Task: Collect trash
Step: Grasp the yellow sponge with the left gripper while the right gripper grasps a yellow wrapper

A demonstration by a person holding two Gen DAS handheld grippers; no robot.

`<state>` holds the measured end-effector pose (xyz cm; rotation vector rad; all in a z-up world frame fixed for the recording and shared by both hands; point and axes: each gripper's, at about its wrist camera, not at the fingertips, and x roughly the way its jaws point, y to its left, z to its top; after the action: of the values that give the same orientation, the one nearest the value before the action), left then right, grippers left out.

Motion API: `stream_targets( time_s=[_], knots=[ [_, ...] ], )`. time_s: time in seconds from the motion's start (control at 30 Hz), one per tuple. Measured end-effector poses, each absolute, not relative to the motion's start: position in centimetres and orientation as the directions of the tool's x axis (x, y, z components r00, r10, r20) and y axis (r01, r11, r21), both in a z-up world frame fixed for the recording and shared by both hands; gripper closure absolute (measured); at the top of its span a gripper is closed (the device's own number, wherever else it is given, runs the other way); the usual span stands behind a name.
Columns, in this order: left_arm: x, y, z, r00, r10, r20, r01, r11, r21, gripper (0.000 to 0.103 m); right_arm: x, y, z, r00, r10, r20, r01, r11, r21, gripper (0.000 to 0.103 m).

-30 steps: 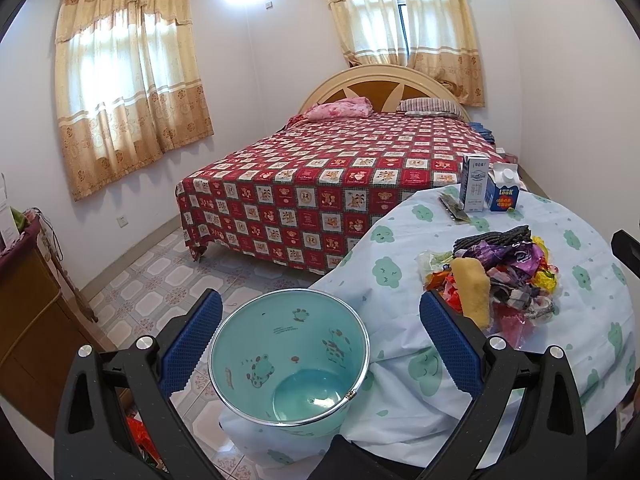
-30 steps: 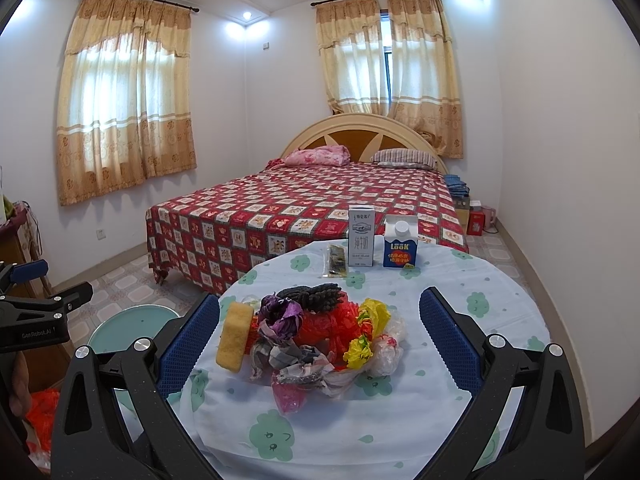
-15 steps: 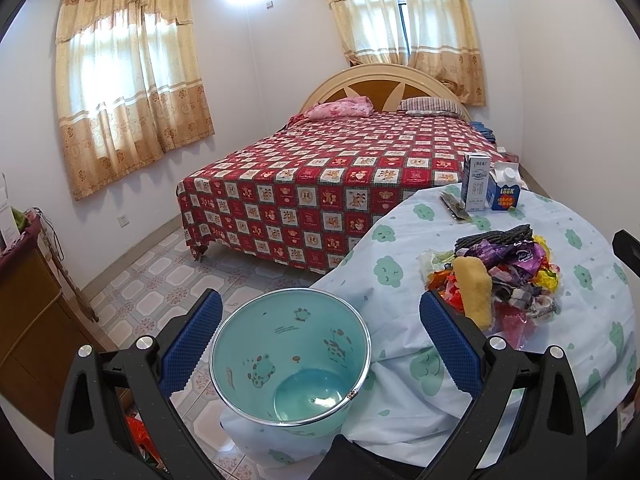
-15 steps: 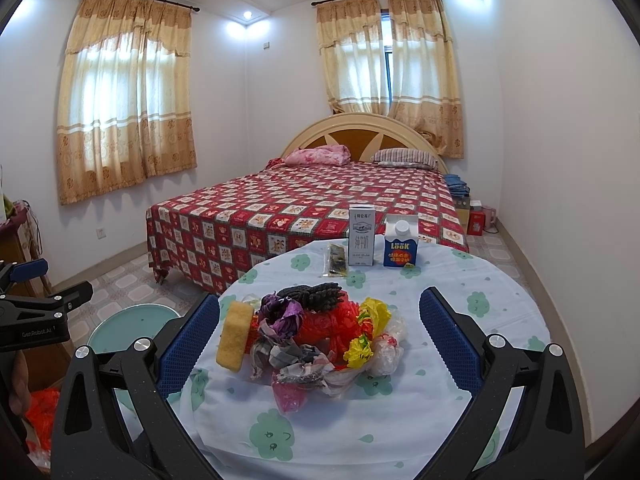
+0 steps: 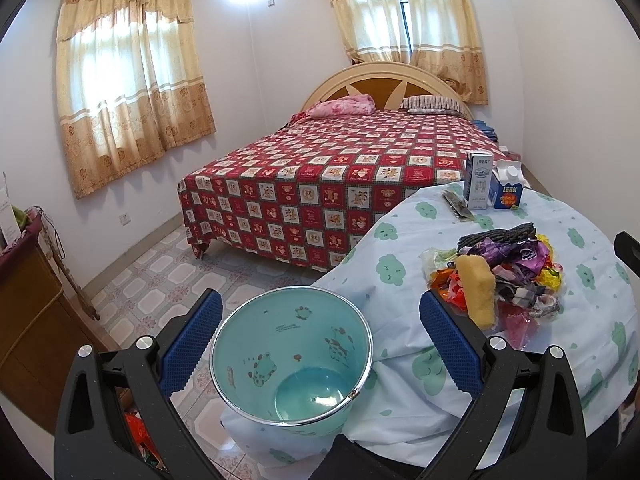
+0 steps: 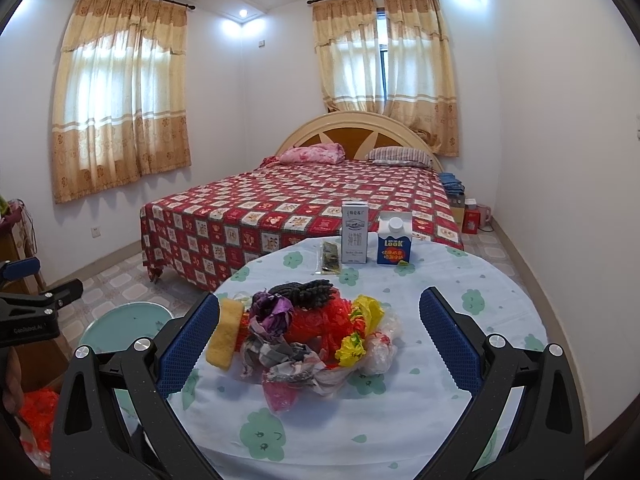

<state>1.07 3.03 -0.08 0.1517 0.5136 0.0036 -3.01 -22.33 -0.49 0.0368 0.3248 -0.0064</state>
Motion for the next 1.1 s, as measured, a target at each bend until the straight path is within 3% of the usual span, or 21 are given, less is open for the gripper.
stream_targets(
  time_s=[0.27,0.37,0.63,0.8,0.87,0.9,0.93,0.97,1.1],
  knots=[
    [3.3,1.0,-2.7,0.849,0.042,-0.526,0.047,0.987,0.153,0.006,-1.4,-26.6,-3.9,0.925,-0.116,-0.362,0.132,0.991,0.021,0.008],
    [4.1,-1.1,-4.1,0.834,0.018,-0.552,0.082,0.984,0.156,0.006,-0.7,-27.9,-5.6,0.904,-0.148,-0.401,0.162,0.987,0.000,0.021],
    [5.7,-6.4,-6.4,0.811,-0.042,-0.584,0.167,0.973,0.162,0.008,0.7,-30.2,-8.6,0.877,-0.190,-0.440,0.218,0.976,0.013,0.022],
    [7.5,-9.1,-8.3,0.768,-0.089,-0.635,0.215,0.969,0.124,0.025,1.0,-30.6,-9.2,0.870,-0.183,-0.458,0.218,0.976,0.024,0.021],
    [8.1,-9.5,-9.0,0.746,-0.102,-0.658,0.228,0.968,0.108,0.036,0.9,-30.4,-9.4,0.868,-0.178,-0.464,0.212,0.977,0.021,0.021],
    [8.5,-9.8,-9.5,0.725,-0.120,-0.678,0.246,0.965,0.092,0.044,1.0,-30.5,-9.6,0.868,-0.175,-0.466,0.209,0.978,0.023,0.021],
    [8.7,-10.0,-9.8,0.714,-0.131,-0.688,0.259,0.962,0.086,0.065,1.0,-30.5,-9.7,0.867,-0.169,-0.468,0.205,0.978,0.027,0.021],
    [8.9,-10.2,-10.1,0.699,-0.142,-0.700,0.271,0.960,0.076,0.075,1.2,-30.6,-9.8,0.868,-0.164,-0.469,0.202,0.979,0.030,0.021],
    [8.4,-9.9,-9.6,0.709,-0.156,-0.688,0.276,0.959,0.067,0.077,1.3,-30.7,-9.9,0.866,-0.151,-0.477,0.193,0.980,0.040,0.021]
  ],
)
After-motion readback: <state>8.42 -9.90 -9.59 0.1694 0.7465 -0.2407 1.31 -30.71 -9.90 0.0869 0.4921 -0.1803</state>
